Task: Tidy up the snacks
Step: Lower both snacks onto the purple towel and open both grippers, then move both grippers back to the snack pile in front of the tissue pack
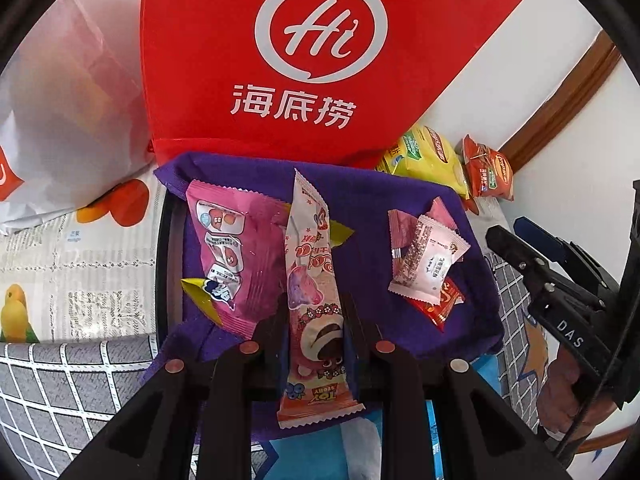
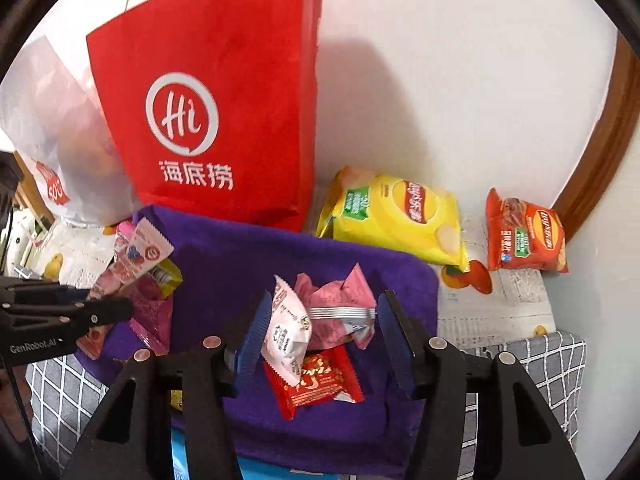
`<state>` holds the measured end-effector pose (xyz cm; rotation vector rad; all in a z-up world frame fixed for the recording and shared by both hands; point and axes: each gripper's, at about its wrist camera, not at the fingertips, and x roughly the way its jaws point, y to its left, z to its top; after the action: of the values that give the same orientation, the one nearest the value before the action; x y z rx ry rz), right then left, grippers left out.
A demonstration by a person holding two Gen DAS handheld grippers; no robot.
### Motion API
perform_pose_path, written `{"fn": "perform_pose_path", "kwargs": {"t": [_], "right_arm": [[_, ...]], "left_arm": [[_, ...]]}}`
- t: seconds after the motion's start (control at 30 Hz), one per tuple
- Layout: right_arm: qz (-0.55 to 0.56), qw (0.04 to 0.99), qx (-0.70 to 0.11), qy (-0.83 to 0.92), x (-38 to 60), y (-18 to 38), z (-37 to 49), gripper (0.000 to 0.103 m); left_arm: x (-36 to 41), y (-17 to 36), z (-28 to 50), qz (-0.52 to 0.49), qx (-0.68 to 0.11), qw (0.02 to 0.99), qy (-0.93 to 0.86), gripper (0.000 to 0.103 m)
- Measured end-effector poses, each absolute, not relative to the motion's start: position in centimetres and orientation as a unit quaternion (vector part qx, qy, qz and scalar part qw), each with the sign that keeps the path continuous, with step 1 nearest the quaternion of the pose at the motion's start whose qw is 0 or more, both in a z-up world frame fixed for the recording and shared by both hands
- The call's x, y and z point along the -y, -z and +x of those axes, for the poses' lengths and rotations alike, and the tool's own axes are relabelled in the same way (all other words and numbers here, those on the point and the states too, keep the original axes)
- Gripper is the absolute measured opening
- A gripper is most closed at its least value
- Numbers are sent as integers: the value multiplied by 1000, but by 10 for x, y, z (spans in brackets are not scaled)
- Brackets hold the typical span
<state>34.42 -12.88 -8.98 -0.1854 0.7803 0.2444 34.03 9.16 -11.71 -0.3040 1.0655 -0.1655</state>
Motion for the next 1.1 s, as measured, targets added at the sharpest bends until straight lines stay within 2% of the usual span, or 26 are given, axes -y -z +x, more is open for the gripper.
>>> {"fn": "perform_pose_path", "kwargs": {"t": [0.1,0.2,0.27,0.47,0.93,1.1], "right_arm": [[-76,918,-373,-112,135,84,343,55],[-61,923,-365,-109,139,75,339,55],[-59,925,-359,-108,140,71,336,55],[-56,933,-341,-105,138,58,316,55],[-75,922,-373,-76,162,72,232,57],[-61,921,-376,-81,169,73,198,57]], "left_arm": [[-89,115,339,-139,-499,852,77,21],[-88,110,337,-132,-496,855,71,28],[-88,108,336,-137,-495,855,71,35],[-89,87,324,-143,-476,863,87,45],[-83,36,286,-139,-429,885,120,46],[-78,28,261,-144,-435,880,121,46]]}}
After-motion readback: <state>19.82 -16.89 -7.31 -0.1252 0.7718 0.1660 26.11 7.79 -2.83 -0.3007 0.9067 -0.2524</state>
